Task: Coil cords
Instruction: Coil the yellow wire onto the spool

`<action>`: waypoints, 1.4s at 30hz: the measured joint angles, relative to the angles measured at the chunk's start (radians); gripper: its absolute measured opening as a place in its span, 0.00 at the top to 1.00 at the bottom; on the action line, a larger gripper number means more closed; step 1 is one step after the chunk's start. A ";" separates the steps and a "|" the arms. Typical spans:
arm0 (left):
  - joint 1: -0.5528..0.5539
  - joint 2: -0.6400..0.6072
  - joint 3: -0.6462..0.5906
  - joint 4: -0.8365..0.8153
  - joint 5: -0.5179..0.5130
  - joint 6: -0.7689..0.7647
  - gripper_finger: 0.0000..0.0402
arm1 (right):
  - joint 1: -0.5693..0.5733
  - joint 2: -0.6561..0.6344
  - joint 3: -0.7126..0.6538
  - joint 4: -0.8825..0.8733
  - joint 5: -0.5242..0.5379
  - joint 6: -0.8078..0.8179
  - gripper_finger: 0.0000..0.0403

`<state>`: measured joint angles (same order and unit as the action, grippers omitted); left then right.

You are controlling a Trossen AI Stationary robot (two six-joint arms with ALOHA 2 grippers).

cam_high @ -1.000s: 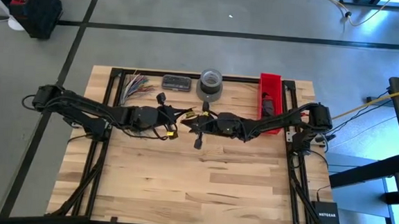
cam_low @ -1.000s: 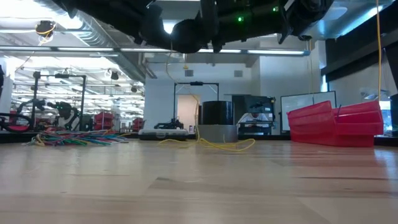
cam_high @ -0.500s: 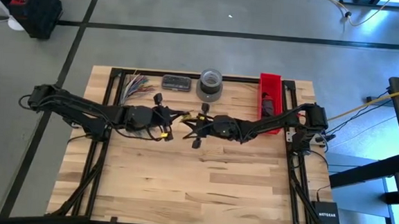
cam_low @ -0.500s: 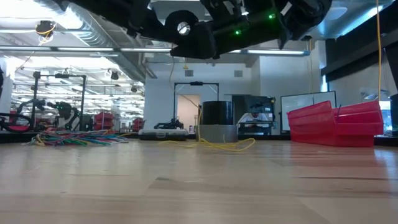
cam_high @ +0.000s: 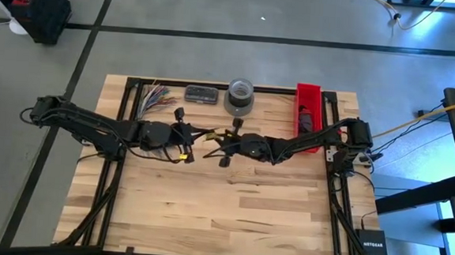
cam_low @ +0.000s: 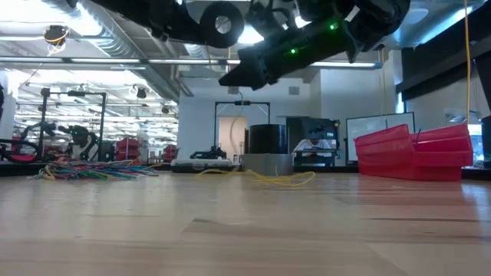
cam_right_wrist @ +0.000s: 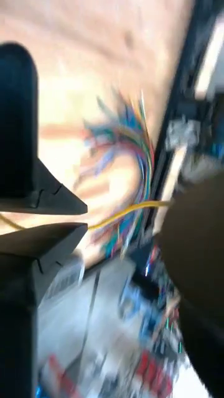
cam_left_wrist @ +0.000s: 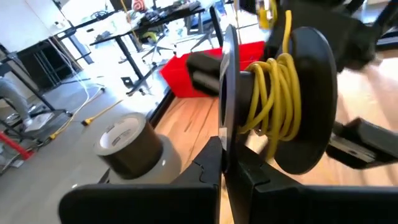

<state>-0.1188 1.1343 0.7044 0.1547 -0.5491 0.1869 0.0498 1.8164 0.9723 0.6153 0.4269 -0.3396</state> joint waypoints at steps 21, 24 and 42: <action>-0.014 -0.044 -0.001 -0.071 -0.020 0.000 1.00 | 0.058 -0.288 0.003 -0.505 -0.040 0.012 0.66; -0.014 -0.046 -0.001 -0.071 -0.020 0.000 1.00 | 0.046 -0.286 0.003 -0.506 -0.164 0.027 0.66; -0.013 -0.046 -0.002 -0.079 -0.020 0.011 1.00 | -0.100 -0.091 0.002 -0.322 -0.354 0.154 0.66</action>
<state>-0.1322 1.0882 0.7029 0.0755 -0.5692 0.1983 -0.0505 1.7256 0.9741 0.2936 0.0732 -0.1852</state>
